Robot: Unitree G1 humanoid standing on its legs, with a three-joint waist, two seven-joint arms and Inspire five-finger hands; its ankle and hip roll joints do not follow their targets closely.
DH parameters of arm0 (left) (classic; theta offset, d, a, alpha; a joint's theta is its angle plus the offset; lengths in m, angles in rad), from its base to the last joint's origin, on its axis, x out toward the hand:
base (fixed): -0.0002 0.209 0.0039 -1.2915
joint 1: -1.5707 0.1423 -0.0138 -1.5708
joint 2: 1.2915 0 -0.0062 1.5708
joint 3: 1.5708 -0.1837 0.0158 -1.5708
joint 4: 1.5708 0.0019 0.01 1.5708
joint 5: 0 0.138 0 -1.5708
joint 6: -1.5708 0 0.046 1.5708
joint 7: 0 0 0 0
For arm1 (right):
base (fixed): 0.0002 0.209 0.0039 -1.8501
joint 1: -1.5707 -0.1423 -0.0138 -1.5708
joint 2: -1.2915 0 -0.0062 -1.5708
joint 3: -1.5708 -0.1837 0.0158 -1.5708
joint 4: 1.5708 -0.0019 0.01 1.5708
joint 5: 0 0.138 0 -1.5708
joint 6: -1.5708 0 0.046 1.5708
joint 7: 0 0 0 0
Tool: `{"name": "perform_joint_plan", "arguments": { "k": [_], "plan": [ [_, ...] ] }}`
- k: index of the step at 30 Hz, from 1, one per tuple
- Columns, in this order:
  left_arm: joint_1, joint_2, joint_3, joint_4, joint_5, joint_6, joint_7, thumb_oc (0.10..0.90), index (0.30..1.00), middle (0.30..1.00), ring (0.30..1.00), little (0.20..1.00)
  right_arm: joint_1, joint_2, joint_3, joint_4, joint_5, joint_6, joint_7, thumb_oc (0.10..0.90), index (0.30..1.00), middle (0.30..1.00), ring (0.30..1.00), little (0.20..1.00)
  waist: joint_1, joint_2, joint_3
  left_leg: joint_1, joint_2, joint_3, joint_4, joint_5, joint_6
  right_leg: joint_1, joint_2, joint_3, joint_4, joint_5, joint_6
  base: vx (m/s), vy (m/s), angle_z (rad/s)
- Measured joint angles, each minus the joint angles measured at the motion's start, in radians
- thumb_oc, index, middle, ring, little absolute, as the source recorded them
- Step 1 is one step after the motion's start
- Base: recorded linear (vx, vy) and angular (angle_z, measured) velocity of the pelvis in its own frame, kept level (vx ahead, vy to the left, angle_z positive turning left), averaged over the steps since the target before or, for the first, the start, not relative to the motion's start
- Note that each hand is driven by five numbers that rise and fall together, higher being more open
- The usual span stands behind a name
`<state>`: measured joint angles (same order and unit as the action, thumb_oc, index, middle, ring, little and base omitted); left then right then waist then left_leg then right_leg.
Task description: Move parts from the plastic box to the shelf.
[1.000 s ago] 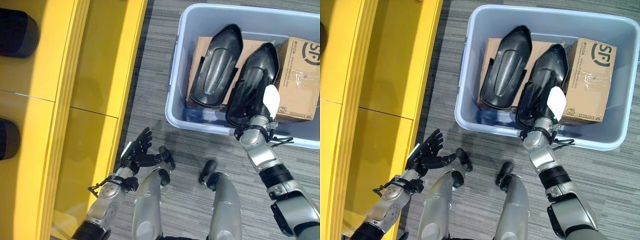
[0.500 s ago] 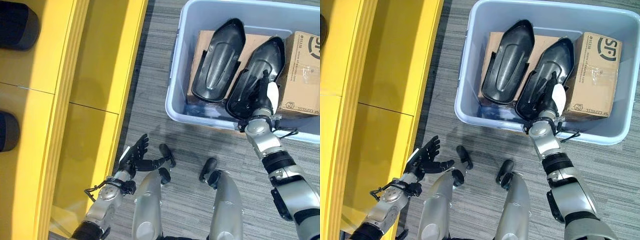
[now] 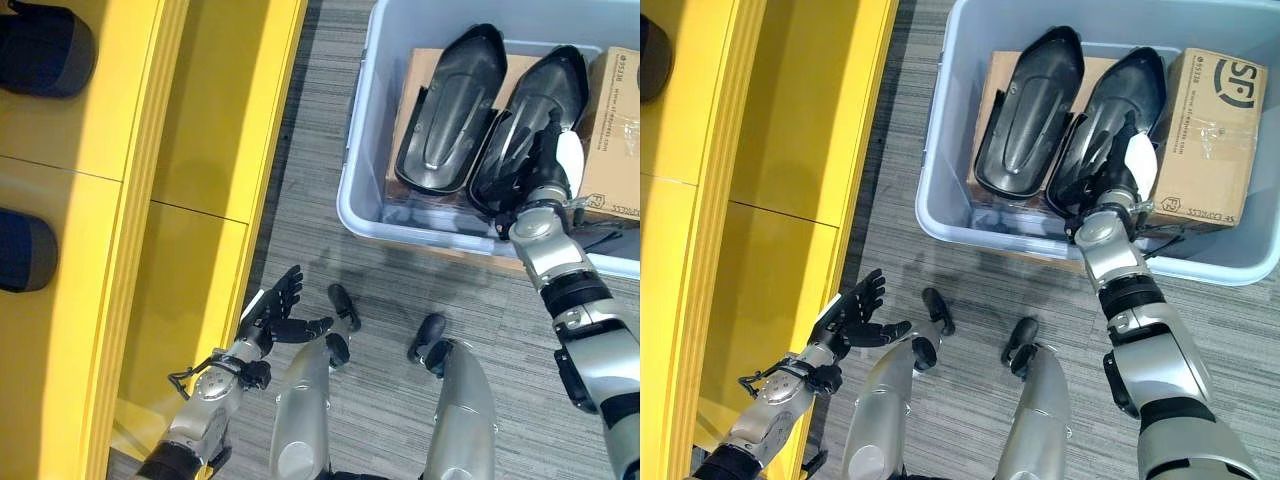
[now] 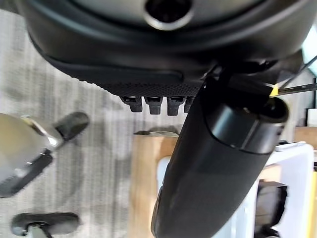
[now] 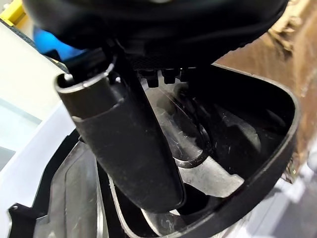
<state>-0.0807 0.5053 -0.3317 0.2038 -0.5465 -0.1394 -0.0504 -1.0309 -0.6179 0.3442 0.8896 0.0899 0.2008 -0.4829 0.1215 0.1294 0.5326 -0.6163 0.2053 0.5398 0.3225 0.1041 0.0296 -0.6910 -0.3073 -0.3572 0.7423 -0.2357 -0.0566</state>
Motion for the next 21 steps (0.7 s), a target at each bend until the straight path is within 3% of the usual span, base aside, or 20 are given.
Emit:
{"name": "perform_joint_plan", "arguments": {
  "k": [11,14,21],
  "plan": [
    [-0.009,0.072,-0.002,-0.021,-0.038,0.002,-0.018,0.900,1.000,1.000,1.000,1.000,-0.068,-0.066,0.038,0.070,-0.051,0.041,0.004,0.900,1.000,1.000,1.000,1.000,0.033,0.009,-0.002,0.000,-0.002,-0.006,0.000,0.010,0.009,0.003,-0.003,-0.006,0.009,-0.001,-0.003,0.00,-0.003,0.00],
    [-0.010,0.072,-0.013,-0.022,-0.037,0.002,-0.028,0.900,1.000,1.000,1.000,1.000,-0.069,-0.072,0.047,0.069,-0.055,0.041,-0.053,0.900,1.000,1.000,1.000,1.000,0.032,0.009,-0.002,0.002,-0.002,-0.007,0.000,0.011,0.011,0.004,-0.003,-0.007,0.010,-0.001,-0.003,0.00,0.000,0.00],
    [-0.010,0.071,-0.016,-0.022,-0.039,0.001,-0.029,0.900,1.000,1.000,1.000,1.000,-0.047,-0.079,0.030,-0.045,-0.267,-0.023,-0.165,0.900,1.000,1.000,1.000,1.000,0.015,0.009,-0.002,0.011,-0.002,-0.006,0.001,0.012,0.011,0.012,-0.002,-0.005,0.009,0.001,-0.005,0.00,0.000,0.00]
  ]
}}
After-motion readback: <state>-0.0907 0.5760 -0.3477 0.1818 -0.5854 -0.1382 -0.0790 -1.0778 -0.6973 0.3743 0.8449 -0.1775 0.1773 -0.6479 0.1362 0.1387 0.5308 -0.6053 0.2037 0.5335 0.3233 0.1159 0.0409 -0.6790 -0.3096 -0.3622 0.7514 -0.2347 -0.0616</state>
